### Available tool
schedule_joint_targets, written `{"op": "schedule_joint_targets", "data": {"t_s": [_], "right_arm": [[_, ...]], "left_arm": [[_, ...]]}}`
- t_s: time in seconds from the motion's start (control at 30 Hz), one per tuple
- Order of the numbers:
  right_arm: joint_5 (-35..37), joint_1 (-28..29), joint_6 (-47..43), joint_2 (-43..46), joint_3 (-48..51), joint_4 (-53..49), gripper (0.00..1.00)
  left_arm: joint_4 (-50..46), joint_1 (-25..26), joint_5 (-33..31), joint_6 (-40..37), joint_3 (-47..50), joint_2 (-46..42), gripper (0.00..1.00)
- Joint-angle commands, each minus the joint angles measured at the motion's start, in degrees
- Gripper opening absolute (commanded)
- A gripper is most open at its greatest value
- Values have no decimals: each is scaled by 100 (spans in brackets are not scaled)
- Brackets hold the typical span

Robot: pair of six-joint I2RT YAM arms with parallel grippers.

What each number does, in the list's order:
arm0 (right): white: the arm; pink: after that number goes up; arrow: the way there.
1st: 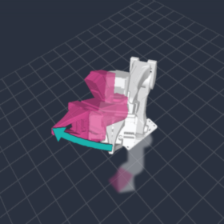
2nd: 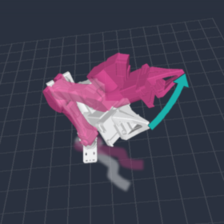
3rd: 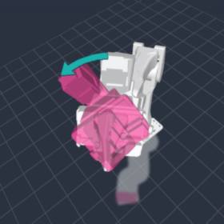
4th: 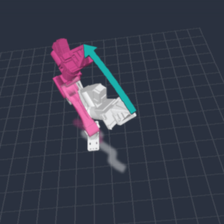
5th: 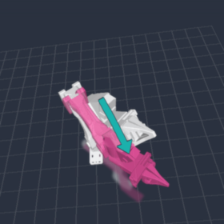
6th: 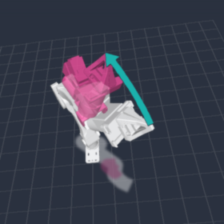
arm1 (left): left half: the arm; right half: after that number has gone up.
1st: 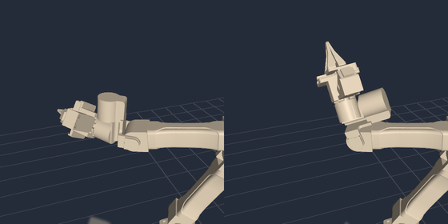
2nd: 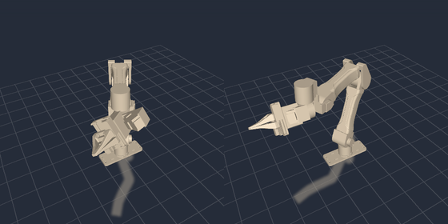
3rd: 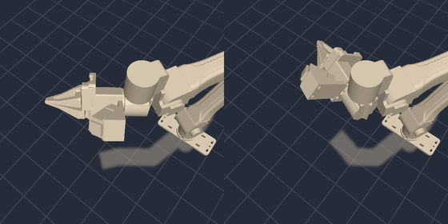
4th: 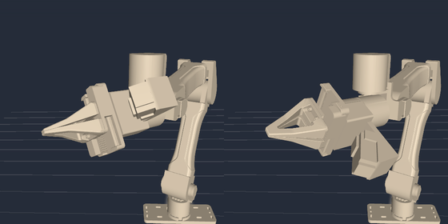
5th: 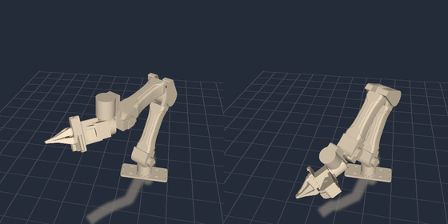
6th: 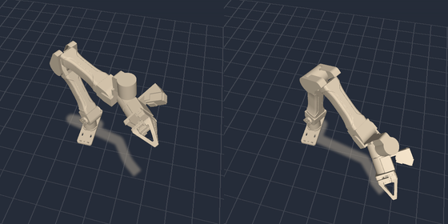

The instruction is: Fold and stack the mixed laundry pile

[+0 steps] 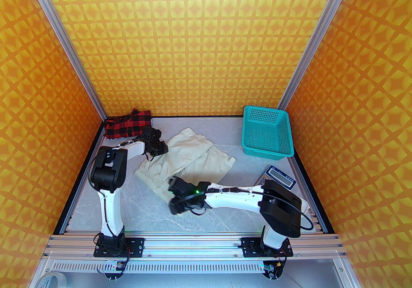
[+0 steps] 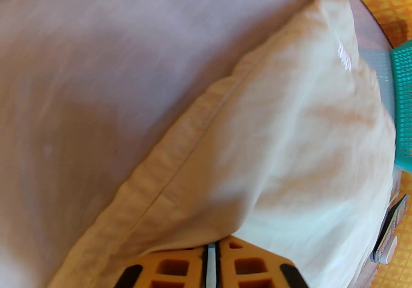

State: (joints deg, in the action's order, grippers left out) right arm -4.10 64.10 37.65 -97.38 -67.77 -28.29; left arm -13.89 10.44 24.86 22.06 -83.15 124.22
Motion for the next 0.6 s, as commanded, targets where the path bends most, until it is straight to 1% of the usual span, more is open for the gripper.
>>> {"op": "schedule_joint_targets", "data": {"t_s": [0.0,0.13,0.2,0.3,0.37,0.4,0.47,0.57], "right_arm": [[378,-616,-363,344,-56,-655,45],[529,-1759,-924,479,192,-666,42],[668,-2360,-1290,274,142,-695,39],[702,-3158,-1523,-198,50,-616,33],[464,-3494,-1482,-530,-12,-493,30],[384,-3575,-1457,-725,-69,-484,28],[287,-3578,-1393,-1010,-163,-545,27],[-24,-3516,-1041,-1092,198,-297,25]], "left_arm": [[4,19,344,-308,-442,186,15],[-259,14,366,-427,-1091,505,15],[-307,20,391,-376,-1301,694,15],[-186,31,432,-173,-1434,903,15],[-88,54,506,-11,-1490,1026,15],[-65,85,551,37,-1539,1093,15],[-66,133,619,102,-1691,1235,15],[-155,212,684,164,-1937,1438,15]]}}
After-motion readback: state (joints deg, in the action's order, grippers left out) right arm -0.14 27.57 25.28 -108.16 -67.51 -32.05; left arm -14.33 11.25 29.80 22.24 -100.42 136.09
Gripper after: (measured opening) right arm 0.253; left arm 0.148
